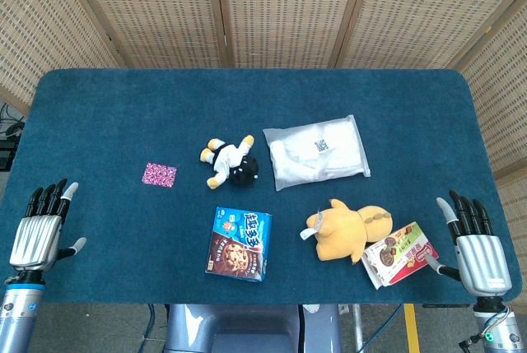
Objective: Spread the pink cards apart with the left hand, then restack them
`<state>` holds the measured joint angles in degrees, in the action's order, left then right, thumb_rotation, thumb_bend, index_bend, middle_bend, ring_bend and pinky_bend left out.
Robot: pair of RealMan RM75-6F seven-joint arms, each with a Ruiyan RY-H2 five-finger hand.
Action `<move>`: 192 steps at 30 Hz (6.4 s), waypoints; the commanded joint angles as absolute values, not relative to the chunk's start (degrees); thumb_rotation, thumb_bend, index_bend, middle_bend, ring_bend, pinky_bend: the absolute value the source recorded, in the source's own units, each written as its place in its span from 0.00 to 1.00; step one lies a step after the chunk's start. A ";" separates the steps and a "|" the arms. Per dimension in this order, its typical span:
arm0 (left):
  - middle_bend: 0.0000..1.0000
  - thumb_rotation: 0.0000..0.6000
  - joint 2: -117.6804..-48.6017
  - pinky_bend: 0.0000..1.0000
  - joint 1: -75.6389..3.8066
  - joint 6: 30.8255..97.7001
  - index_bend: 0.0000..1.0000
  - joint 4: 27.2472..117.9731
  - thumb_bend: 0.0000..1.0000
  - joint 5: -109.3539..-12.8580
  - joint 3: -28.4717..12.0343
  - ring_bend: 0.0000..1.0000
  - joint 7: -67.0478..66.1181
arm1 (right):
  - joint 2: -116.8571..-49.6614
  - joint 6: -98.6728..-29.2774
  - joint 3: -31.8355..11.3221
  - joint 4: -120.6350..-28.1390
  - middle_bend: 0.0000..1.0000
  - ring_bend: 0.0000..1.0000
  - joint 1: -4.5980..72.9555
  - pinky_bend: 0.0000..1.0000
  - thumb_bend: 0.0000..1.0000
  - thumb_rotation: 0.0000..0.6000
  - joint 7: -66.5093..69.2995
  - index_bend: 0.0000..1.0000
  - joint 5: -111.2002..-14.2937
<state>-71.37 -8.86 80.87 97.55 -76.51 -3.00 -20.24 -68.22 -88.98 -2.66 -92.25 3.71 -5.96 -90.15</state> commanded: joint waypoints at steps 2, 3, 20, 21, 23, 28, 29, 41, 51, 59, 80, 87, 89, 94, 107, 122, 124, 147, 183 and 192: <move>0.00 1.00 -71.26 0.00 -8.88 80.76 0.00 97.64 0.21 -76.49 -3.01 0.00 -20.15 | -67.98 -88.86 -2.59 -92.58 0.00 0.00 3.66 0.00 0.03 1.00 -5.99 0.00 -90.14; 0.00 1.00 -71.23 0.00 -8.91 80.68 0.00 97.66 0.21 -76.52 -2.99 0.00 -20.17 | -67.91 -88.87 -2.58 -92.72 0.00 0.00 3.65 0.00 0.03 1.00 -5.88 0.00 -90.20; 0.00 1.00 -71.52 0.00 -9.04 80.03 0.00 98.26 0.21 -76.38 -2.51 0.00 -21.39 | -67.73 -87.90 -2.31 -93.09 0.00 0.00 3.75 0.00 0.03 1.00 -5.85 0.00 -90.24; 0.00 1.00 -71.56 0.00 -9.08 79.93 0.00 98.28 0.21 -76.31 -2.49 0.00 -21.52 | -67.70 -87.88 -2.30 -93.10 0.00 0.00 3.75 0.00 0.03 1.00 -5.86 0.00 -90.27; 0.00 1.00 -71.64 0.00 -9.20 79.55 0.00 98.40 0.21 -76.12 -2.43 0.00 -21.69 | -67.69 -87.77 -2.30 -93.15 0.00 0.00 3.76 0.00 0.03 1.00 -5.88 0.00 -90.21; 0.00 1.00 -71.71 0.00 -9.47 78.94 0.00 98.59 0.21 -75.73 -2.41 0.00 -22.17 | -67.67 -87.51 -2.36 -93.19 0.00 0.00 3.84 0.00 0.03 1.00 -5.84 0.00 -90.03; 0.00 1.00 -71.73 0.00 -9.54 78.81 0.00 98.64 0.21 -75.60 -2.43 0.00 -22.36 | -67.68 -87.48 -2.33 -93.16 0.00 0.00 3.82 0.00 0.03 1.00 -5.83 0.00 -90.01; 0.00 1.00 -69.58 0.00 -13.87 72.62 0.00 101.83 0.24 -70.69 -4.19 0.00 -28.82 | -67.64 -86.75 -2.11 -93.30 0.00 0.00 4.00 0.00 0.03 1.00 -5.41 0.00 -90.00; 0.00 1.00 -70.02 0.00 -24.77 60.89 0.00 102.86 0.43 -55.44 -8.07 0.00 -40.25 | -66.89 -86.78 -2.31 -93.46 0.00 0.00 3.98 0.00 0.03 1.00 -3.45 0.00 -89.81; 0.00 1.00 -72.59 0.00 -30.85 58.83 0.00 101.04 0.56 -45.17 -8.11 0.00 -46.63 | -66.51 -86.80 -2.40 -93.24 0.00 0.00 4.03 0.00 0.03 1.00 -1.68 0.00 -89.92; 0.00 1.00 -79.69 0.00 -41.29 58.71 0.00 95.28 0.70 -30.16 -5.22 0.00 -55.19 | -66.14 -86.29 -2.43 -92.99 0.00 0.00 4.22 0.00 0.03 1.00 0.16 0.00 -89.66; 0.00 1.00 -83.84 0.00 -44.36 58.84 0.00 92.15 0.68 -25.28 -5.18 0.00 -56.50 | -65.95 -86.46 -2.50 -92.84 0.00 0.00 4.08 0.00 0.03 1.00 0.67 0.00 -89.45; 0.00 1.00 -85.11 0.00 -45.18 59.15 0.00 91.25 0.68 -24.33 -5.08 0.00 -56.87 | -65.77 -86.35 -2.55 -92.75 0.00 0.00 4.07 0.00 0.03 1.00 1.13 0.00 -89.21; 0.00 1.00 -86.42 0.00 -46.08 59.93 0.00 90.64 0.67 -23.45 -5.04 0.00 -56.60 | -65.62 -86.39 -2.54 -92.65 0.00 0.00 4.02 0.00 0.03 1.00 1.52 0.00 -89.24; 0.00 1.00 -89.22 0.00 -48.10 59.56 0.00 87.73 0.66 -20.91 -4.25 0.00 -56.16 | -65.46 -86.49 -2.37 -92.85 0.00 0.00 3.77 0.00 0.03 1.00 1.43 0.00 -89.20; 0.00 1.00 -89.27 0.00 -47.59 59.50 0.00 85.65 0.65 -20.05 -1.92 0.00 -54.88 | -65.23 -87.06 -2.45 -92.95 0.00 0.00 3.45 0.00 0.03 1.00 1.55 0.00 -89.28; 0.00 1.00 -88.96 0.00 -47.33 59.32 0.00 85.42 0.66 -20.00 -1.52 0.00 -54.65 | -65.19 -87.20 -2.42 -93.02 0.00 0.00 3.39 0.00 0.03 1.00 1.49 0.00 -89.42; 0.00 1.00 -84.72 0.00 -43.07 57.41 0.00 82.02 0.66 -21.92 2.58 0.00 -50.95 | -65.66 -87.14 -2.32 -93.02 0.00 0.00 3.42 0.00 0.03 1.00 0.49 0.00 -89.74; 0.00 1.00 -85.03 0.00 -45.84 59.73 0.00 87.45 0.66 -22.66 -1.78 0.00 -49.68 | -65.45 -86.83 -2.47 -93.01 0.00 0.00 3.52 0.00 0.03 1.00 1.15 0.00 -89.43; 0.00 1.00 -85.92 0.00 -46.55 60.31 0.00 87.08 0.66 -21.27 -2.31 0.00 -50.66 | -65.44 -86.79 -2.38 -93.13 0.00 0.00 3.54 0.00 0.03 1.00 1.10 0.00 -89.60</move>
